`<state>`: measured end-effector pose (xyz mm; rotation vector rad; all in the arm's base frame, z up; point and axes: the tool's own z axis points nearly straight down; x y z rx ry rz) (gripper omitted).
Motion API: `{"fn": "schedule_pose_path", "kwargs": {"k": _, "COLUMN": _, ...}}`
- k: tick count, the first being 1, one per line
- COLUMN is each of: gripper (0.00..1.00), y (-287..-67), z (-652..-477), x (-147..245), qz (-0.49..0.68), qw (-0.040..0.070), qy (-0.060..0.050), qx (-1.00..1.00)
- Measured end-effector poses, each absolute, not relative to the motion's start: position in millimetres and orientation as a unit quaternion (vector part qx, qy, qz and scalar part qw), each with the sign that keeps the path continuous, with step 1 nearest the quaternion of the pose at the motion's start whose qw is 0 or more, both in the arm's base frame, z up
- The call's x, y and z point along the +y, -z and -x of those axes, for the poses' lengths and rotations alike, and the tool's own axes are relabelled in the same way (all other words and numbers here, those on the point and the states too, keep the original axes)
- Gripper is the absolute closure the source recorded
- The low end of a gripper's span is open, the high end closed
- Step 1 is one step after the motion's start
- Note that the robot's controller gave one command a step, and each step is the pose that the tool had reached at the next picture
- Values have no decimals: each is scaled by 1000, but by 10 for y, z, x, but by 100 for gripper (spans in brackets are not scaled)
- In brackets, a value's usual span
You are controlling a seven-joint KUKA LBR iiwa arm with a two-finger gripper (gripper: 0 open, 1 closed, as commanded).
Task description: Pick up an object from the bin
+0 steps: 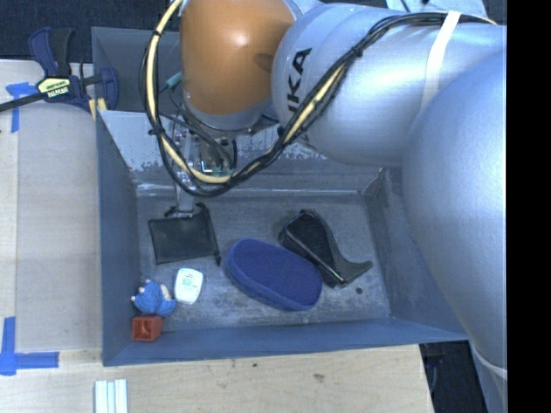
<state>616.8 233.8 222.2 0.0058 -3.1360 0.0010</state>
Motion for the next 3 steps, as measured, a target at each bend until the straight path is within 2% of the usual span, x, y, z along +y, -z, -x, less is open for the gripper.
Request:
{"fn": "schedule_pose_path", "kwargs": {"k": 1, "gripper": 0, "y": -1730, "z": -6099, "x": 1819, "qz": -14, "qw": 1, "qy": -2, "qx": -1000}}
{"fn": "schedule_pose_path", "kwargs": {"k": 2, "gripper": 0, "y": -818, "z": -6247, "x": 1602, "qz": -3, "qw": 3, "qy": -1, "qx": -1000}}
{"fn": "schedule_pose_path", "kwargs": {"k": 3, "gripper": 100, "y": -873, "z": -6267, "x": 1621, "qz": -4, "qw": -1, "qy": 0, "qx": -1000}}
